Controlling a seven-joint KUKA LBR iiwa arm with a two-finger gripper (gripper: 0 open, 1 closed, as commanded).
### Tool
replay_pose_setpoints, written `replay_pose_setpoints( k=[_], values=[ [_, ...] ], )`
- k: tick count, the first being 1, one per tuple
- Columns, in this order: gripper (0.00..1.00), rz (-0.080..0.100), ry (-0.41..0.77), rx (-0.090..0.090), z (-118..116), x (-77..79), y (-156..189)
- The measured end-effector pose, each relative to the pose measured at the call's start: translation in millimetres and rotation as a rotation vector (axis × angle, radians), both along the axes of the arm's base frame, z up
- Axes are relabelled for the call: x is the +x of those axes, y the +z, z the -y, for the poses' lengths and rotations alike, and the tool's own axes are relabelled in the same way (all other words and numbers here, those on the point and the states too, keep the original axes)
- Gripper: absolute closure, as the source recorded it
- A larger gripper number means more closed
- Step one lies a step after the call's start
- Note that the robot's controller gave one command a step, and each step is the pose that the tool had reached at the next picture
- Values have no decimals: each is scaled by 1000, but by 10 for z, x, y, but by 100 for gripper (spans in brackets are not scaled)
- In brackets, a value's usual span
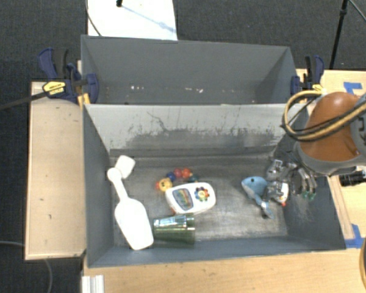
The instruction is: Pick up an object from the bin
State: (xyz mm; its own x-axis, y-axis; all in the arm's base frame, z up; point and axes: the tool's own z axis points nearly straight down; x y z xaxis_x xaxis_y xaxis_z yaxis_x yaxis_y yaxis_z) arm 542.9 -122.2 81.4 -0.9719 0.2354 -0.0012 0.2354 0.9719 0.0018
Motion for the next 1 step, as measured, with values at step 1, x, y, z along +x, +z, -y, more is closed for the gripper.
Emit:
replay_pose_setpoints(
  k=[1],
  values=[
    [100, -4, 1, 0, -2, -12, 140]
  ],
)
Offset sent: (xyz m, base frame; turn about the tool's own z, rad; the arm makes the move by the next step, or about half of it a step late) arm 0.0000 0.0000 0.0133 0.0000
